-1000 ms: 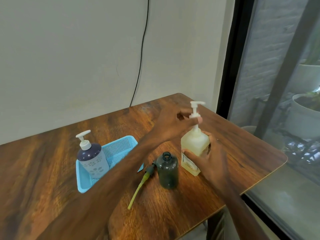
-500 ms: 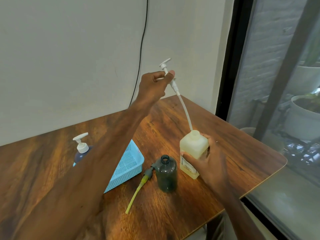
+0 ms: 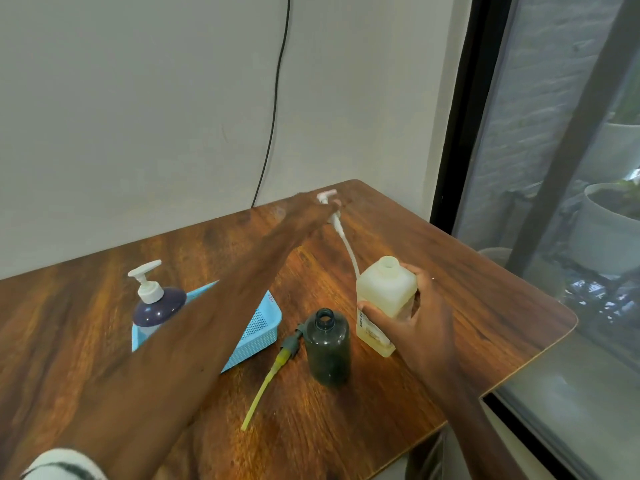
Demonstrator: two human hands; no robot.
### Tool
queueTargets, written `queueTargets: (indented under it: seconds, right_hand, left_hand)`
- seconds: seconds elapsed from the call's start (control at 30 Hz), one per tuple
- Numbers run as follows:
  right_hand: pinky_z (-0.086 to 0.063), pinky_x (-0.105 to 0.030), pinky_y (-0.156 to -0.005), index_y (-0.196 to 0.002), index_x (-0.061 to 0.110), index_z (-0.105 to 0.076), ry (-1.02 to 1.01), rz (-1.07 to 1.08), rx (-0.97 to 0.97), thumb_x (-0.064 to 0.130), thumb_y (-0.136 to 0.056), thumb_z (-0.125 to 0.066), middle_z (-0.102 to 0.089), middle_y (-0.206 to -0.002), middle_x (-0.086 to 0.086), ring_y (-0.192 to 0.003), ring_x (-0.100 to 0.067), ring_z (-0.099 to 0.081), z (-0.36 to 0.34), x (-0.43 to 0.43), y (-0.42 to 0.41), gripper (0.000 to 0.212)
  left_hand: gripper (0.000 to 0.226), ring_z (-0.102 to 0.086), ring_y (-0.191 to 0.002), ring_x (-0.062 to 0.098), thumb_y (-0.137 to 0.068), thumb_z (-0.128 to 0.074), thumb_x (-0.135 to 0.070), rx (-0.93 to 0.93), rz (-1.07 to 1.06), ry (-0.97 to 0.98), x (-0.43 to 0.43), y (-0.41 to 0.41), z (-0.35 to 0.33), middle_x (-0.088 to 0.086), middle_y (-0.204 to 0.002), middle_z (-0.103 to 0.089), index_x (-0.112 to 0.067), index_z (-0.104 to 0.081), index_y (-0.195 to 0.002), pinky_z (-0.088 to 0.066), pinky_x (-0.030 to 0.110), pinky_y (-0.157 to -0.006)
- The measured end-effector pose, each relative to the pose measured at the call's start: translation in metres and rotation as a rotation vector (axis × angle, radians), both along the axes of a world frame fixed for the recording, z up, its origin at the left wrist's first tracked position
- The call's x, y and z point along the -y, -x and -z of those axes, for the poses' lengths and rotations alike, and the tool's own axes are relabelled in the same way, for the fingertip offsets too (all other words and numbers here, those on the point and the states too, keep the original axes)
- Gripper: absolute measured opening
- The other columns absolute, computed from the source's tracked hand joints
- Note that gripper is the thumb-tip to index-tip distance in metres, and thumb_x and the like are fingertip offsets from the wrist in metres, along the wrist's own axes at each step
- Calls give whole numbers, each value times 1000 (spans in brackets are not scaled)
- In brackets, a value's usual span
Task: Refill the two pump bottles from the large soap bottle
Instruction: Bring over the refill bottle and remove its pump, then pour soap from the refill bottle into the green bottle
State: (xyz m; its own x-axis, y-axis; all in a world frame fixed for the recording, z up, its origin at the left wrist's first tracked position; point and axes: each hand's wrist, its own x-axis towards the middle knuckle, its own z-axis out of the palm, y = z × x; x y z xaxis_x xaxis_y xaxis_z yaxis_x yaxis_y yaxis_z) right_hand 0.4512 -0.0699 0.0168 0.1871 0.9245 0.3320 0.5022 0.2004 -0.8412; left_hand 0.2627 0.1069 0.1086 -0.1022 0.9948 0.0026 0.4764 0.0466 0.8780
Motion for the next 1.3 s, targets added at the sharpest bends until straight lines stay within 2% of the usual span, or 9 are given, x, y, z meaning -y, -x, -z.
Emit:
queueTargets:
  seconds: [0.07,0.13,0.27,0.4,0.67,0.8,1.0,1.17,1.3]
  right_hand:
    - [-56,-28,-85,-140,35,-40,-4,-17,-11,54,-65,-86,-54,-133,16,-113,-5,-52,1,1,-1,90]
    - [-54,-25,-84,-140,35,-41,-6,-34,-24,53,-65,-86,-52,-131,19,-114,-5,-52,2,1,-2,90]
    - [-49,-20,-80,-134,43,-37,3,-45,-29,51,-64,-87,-46,-126,26,-113,-2,-48,3,-1,-2,87]
    - [-43,-14,-74,-140,37,-39,11,-17,6,52,-64,-86,-44,-126,25,-112,-1,-45,2,-2,-2,91]
    - [-52,-23,-83,-140,38,-38,22,-1,8,52,-64,-87,-48,-131,21,-116,-4,-48,2,-1,0,91]
    - [-55,-35,-92,-141,37,-37,25,-3,-14,52,-66,-86,-51,-139,14,-121,-10,-51,2,2,1,91]
    - [-51,-34,-92,-147,30,-34,64,-6,-59,45,-69,-87,-48,-148,7,-129,-14,-50,5,10,1,95]
    - [-53,-39,-94,-145,29,-37,75,-36,-50,46,-66,-87,-50,-147,6,-132,-18,-52,2,20,1,95]
    - [-56,-41,-92,-142,29,-41,71,-47,-48,51,-62,-85,-54,-144,4,-127,-18,-55,1,41,3,94]
  left_hand:
    - [31,-53,-36,-4,-99,-70,-24,-29,69,-5,-6,1,26,2,-96,-70,-9,-71,-127,-36,9,-37]
    - [31,-64,-59,-2,-97,-73,-21,-101,68,17,-16,3,51,1,-106,-70,-4,-72,-123,-46,8,-49]
    - [40,-70,-88,19,-90,-78,-36,-326,28,50,-33,7,94,8,-106,-73,-4,-73,-112,-55,25,-68]
    - [46,-71,-98,24,-88,-76,-50,-409,48,13,-34,8,120,7,-105,-75,-10,-76,-111,-59,36,-86]
    - [39,-68,-103,24,-98,-67,-42,-473,71,-110,8,5,101,7,-109,-70,-6,-70,-114,-53,34,-88]
    - [28,-66,-81,13,-96,-70,-41,-332,35,-157,58,14,70,-5,-82,-66,-16,-68,-87,-46,23,-67]
    - [50,-72,-103,3,-83,-64,-71,71,293,-32,165,44,39,-13,-107,-77,-32,-75,-113,-56,22,-91]
    - [64,-63,-116,-2,-72,-77,-71,-56,414,42,207,45,52,-24,-125,-67,-44,-60,-127,-50,14,-92]
    - [71,-58,-117,1,-76,-88,-52,-179,403,-29,212,41,66,-18,-139,-59,-52,-43,-131,-45,7,-87]
